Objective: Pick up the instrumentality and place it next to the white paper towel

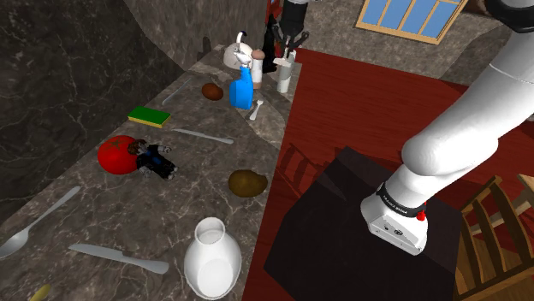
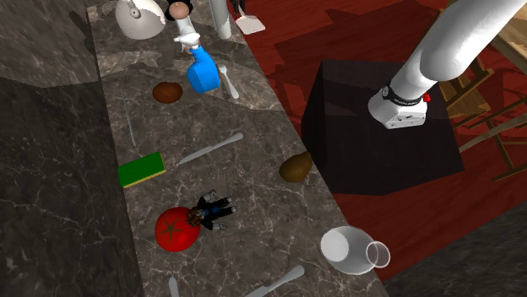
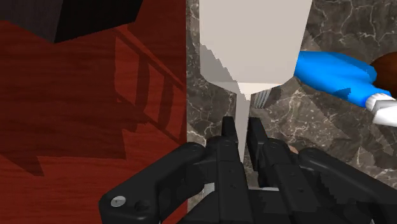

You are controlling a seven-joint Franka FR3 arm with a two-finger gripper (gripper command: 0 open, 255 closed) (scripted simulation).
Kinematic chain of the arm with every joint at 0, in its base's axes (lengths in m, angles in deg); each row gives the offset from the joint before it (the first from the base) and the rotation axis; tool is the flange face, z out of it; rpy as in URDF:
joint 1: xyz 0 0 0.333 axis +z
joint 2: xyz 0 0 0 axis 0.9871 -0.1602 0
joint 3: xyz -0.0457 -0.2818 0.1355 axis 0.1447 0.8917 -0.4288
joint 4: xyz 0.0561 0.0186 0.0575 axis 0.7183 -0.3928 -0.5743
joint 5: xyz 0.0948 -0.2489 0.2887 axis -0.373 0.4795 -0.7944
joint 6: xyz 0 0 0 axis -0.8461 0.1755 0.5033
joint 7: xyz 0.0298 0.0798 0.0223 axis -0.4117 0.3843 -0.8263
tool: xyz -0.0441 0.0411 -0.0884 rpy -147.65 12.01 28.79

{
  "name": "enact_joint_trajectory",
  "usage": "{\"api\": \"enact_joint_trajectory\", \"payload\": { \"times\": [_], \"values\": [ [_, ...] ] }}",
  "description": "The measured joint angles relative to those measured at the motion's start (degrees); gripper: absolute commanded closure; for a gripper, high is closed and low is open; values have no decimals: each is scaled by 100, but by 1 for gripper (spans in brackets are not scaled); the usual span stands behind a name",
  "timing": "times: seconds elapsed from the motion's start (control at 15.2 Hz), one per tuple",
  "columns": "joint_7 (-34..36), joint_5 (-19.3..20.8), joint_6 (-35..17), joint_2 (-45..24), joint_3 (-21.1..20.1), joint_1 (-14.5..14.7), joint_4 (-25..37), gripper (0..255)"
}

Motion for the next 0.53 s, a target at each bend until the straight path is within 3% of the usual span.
{"api": "enact_joint_trajectory", "payload": {
  "times": [0.53],
  "values": [
    [-809,205,240,-784,401,-418,1023,255]
  ]
}}
